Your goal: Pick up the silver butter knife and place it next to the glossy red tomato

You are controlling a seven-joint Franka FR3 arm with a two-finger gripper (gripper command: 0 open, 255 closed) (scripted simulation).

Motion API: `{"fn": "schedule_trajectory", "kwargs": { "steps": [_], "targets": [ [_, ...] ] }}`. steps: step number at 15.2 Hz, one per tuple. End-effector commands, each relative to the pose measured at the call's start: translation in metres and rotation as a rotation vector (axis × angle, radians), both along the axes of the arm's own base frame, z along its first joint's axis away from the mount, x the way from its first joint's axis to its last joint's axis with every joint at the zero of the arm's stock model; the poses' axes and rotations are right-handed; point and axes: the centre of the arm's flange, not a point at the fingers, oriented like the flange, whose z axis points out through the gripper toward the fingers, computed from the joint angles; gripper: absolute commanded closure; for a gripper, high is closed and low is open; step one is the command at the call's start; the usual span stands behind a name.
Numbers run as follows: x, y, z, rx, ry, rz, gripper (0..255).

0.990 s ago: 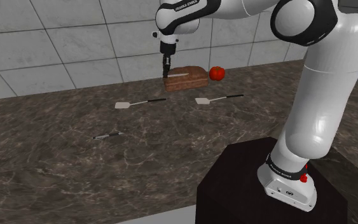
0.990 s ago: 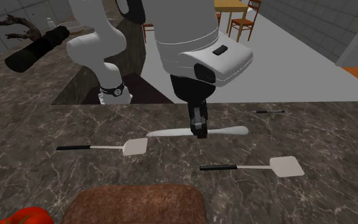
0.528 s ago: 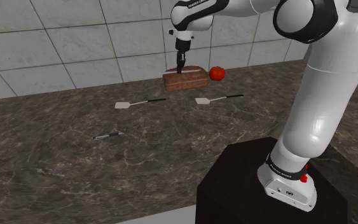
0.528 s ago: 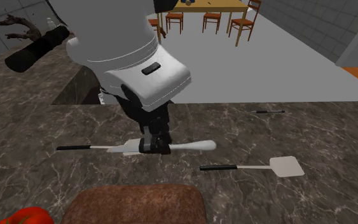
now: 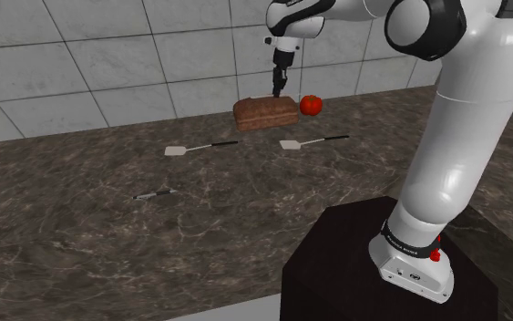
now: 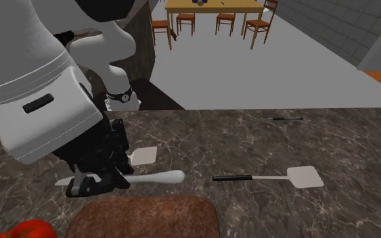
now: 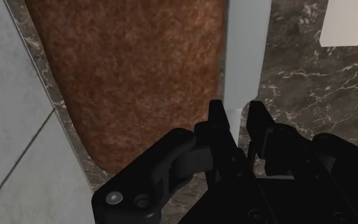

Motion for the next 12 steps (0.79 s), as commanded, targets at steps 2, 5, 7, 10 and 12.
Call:
{"fn": "schedule_trajectory", "kwargs": {
  "steps": [2,5,7,10,12],
  "targets": [
    [-0.010,-0.042,0.000,0.000,0.000,0.001,255],
    [-0.019,-0.080,0.000,0.000,0.000,0.001,255],
    [-0.025,-0.106,0.001,0.000,0.000,0.001,255],
    [-0.034,-0.145,0.001,0.000,0.000,0.001,255],
    [-0.040,-0.170,0.001,0.000,0.000,0.001,255]
  ]
}}
